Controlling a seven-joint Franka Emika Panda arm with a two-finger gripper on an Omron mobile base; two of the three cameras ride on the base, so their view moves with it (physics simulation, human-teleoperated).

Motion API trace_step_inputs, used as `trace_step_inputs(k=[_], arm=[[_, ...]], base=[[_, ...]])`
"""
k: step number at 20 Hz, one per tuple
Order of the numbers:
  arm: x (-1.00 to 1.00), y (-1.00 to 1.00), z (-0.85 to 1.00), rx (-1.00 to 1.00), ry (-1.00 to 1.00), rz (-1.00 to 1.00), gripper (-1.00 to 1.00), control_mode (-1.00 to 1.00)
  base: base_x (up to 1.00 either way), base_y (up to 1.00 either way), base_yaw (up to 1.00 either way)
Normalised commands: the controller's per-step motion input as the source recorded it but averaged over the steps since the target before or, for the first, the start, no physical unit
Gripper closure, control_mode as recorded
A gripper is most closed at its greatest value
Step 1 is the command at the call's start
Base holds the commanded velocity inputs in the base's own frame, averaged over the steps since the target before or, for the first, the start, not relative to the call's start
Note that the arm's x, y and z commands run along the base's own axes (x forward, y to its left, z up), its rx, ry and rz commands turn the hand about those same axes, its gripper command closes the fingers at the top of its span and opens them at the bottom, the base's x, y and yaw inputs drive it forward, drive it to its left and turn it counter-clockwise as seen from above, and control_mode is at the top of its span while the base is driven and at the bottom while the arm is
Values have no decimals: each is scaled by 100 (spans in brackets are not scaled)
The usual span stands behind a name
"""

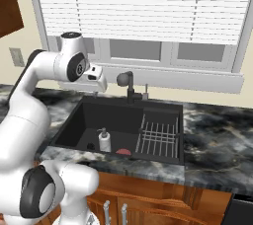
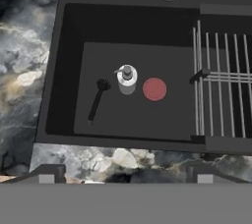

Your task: Pick up the dish brush and soap dispenser from the sink, and place them back in the cabinet, and close the cabinet door.

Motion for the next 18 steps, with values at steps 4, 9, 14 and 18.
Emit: trace_step_inputs(k=[4,9,14,18], arm=[[0,-2,-44,0,-9,2,-100,-100],[10,0,-34,0,-13,2,-100,-100],[25,0,-27,0,-14,2,-100,-100],[16,-3,-23,0,-11,3,-100,-100]], base=[[0,0,0],[0,0,0],[0,0,0],[0,0,0]])
